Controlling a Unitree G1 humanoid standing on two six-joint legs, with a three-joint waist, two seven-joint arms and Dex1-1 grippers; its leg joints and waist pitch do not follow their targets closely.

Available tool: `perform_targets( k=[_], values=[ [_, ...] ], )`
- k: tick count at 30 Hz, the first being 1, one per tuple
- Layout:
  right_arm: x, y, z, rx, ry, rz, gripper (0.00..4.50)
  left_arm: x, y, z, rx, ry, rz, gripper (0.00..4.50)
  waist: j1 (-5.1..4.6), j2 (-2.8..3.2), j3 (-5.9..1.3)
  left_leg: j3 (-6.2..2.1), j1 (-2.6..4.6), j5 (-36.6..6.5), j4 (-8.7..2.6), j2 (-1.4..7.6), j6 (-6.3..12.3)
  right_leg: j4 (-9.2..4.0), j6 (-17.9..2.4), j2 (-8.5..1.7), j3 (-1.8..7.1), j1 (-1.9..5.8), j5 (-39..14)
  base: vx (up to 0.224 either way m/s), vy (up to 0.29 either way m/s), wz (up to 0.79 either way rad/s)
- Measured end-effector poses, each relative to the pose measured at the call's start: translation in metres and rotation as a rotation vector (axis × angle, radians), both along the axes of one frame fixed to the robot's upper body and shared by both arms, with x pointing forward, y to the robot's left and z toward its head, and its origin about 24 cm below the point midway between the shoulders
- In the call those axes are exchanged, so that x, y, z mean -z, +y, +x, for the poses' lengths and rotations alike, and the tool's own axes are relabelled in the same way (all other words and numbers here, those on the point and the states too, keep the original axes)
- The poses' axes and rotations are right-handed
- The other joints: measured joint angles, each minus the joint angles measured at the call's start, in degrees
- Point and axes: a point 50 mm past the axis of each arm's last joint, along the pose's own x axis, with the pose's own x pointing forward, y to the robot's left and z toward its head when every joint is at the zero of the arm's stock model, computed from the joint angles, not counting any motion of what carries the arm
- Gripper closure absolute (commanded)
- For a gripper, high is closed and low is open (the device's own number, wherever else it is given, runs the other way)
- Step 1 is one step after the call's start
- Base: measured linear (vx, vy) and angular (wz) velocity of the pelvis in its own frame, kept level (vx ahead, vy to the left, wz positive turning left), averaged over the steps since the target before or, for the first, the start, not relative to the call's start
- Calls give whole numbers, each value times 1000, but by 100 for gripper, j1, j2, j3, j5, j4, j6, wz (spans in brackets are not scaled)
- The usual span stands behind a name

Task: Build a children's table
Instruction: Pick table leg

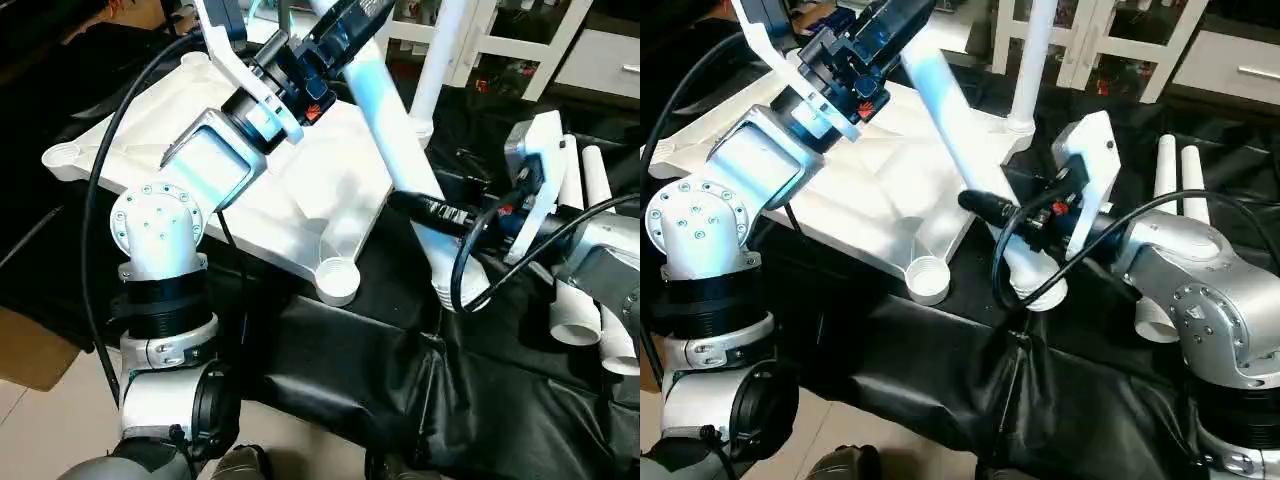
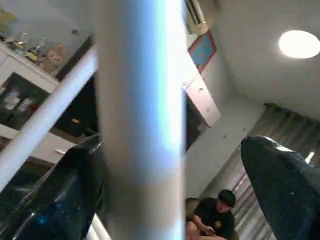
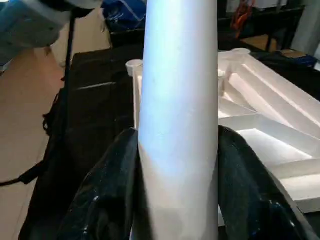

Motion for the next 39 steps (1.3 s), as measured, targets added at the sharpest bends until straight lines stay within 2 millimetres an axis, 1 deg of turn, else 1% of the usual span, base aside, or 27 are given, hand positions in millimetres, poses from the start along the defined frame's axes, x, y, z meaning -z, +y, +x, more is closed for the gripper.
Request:
perform_targets(
  k=[1, 2, 4, 7, 9, 12, 15, 17, 18, 19, 22, 23, 24, 27, 29, 32, 33, 35, 36, 37, 39],
  values=[
    [0, 0, -1, -4, -2, -7, 275, 1, 0, 2, -13, 9, 3, 0, 0, 0, 0, 0, 0, 0, 0, 0, 0, 0, 0, 0, 0, 0, 0, 0, 0, 0],
    [1, 0, -1, -3, -9, -18, 275, 1, 1, 5, -32, 22, 2, 17, 0, 0, 0, 0, 0, 0, 0, 0, 0, 0, 0, 0, 0, 0, 0, 0, 0, 0],
    [3, -1, -1, 7, -17, -33, 275, 0, 4, 11, -67, 45, -10, 34, 1, 0, 0, 0, 0, 0, 1, -1, 0, 0, 0, 0, 1, 0, 0, 0, 0, 0],
    [3, -2, 0, 17, -31, -51, 275, -2, 11, 14, -106, 56, -29, 38, -12, 0, 0, 0, 0, 0, 1, -1, 0, 1, 0, 0, 1, 0, 0, 0, 0, 0],
    [3, -2, 0, 20, -37, -54, 275, -1, 13, 16, -115, 68, -34, 70, -5, 0, 0, -1, 0, 0, 1, -1, 1, 2, 0, 2, -2, 0, 0, 0, 0, 0],
    [4, -2, 1, 25, -36, -60, 275, -1, 14, 16, -117, 76, -43, 79, -2, 0, 0, -1, -1, 0, 1, 0, 1, 1, -1, 2, 0, 0, 1, 0, 0, 0],
    [4, -2, 1, 29, -43, -62, 275, -1, 15, 16, -115, 76, -50, 112, -1, 0, 0, -1, 0, 0, 1, 0, 1, 2, -2, 1, 0, 0, 1, 0, 0, 0],
    [4, -3, 2, 31, -45, -62, 275, -1, 14, 16, -113, 76, -52, 117, 0, 0, 0, -1, 0, 0, 2, 0, 1, 4, -2, 1, 1, 0, 2, 0, 0, 0],
    [4, -3, 2, 31, -46, -62, 275, -1, 14, 16, -112, 76, -52, 144, 0, 0, 0, -1, 0, 0, 2, 0, 1, 4, -2, 1, 1, 0, 2, 0, 0, 0],
    [4, -3, 2, 31, -47, -62, 275, -1, 14, 16, -112, 76, -52, 144, 0, 0, 0, -1, 0, 1, 2, 0, 1, 4, -3, 1, 1, 0, 2, 0, 0, 0],
    [4, -3, 3, 42, -50, -73, 275, 0, 15, 17, -114, 85, -53, 164, 0, 0, 0, -1, 0, 0, 2, 0, 1, 4, -3, 1, 0, 0, 2, 0, 0, 0],
    [5, -4, 3, 44, -50, -75, 275, 0, 15, 17, -116, 90, -53, 190, 0, 0, 0, -1, 0, 0, 2, 0, 1, 5, -3, 1, 1, 0, 2, 0, 0, 0],
    [5, -4, 3, 45, -49, -76, 275, 1, 15, 18, -115, 94, -53, 197, 0, 0, 0, -1, 0, 0, 2, 0, 1, 5, -3, 1, 1, 0, 2, 0, 0, 0],
    [6, -4, 4, 49, -44, -79, 275, 1, 15, 18, -116, 98, -53, 204, -2, 0, 0, -1, 0, 1, 2, 0, 1, 5, -3, 1, 1, 0, 2, 0, 0, 0],
    [6, -4, 4, 51, -50, -82, 275, 1, 15, 19, -118, 99, -54, 236, -2, 0, 0, -1, 0, 1, 3, 0, 1, 6, -3, 1, 0, 0, 2, 0, 0, 0],
    [6, -4, 5, 58, -58, -87, 275, 0, 15, 19, -119, 94, -56, 237, 1, 0, 0, -1, 0, 1, 4, 0, 1, 6, -4, 1, 1, 0, 2, 0, 0, 0],
    [6, -4, 5, 59, -61, -88, 275, 0, 15, 18, -116, 93, -58, 278, 1, 0, 0, -1, 0, 1, 4, 0, 1, 6, -4, 1, 1, 0, 2, 0, 0, 0],
    [6, -3, 5, 58, -62, -88, 275, -1, 16, 19, -119, 91, -59, 283, 1, 0, 0, -1, 0, 1, 4, 0, 1, 7, -4, 1, 1, 0, 3, 0, 0, 0],
    [7, -3, 5, 59, -59, -84, 219, -1, 15, 19, -111, 92, -64, 281, 1, 0, 0, -1, 0, 1, 6, 0, 1, 9, -4, 1, 1, 0, 3, 0, 0, 0],
    [7, -3, 5, 57, -55, -78, 205, -1, 15, 19, -111, 93, -63, 288, 0, 1, 0, -1, 0, 1, 6, 0, 2, 10, -5, 1, 1, 0, 3, 0, 0, 0],
    [8, -2, 6, 45, -41, -54, 205, -2, 16, 20, -102, 84, -58, 297, -4, 1, 0, -1, 1, 1, 8, 0, 2, 12, -5, 1, 1, 0, 3, 0, 0, 0]
  ],
)
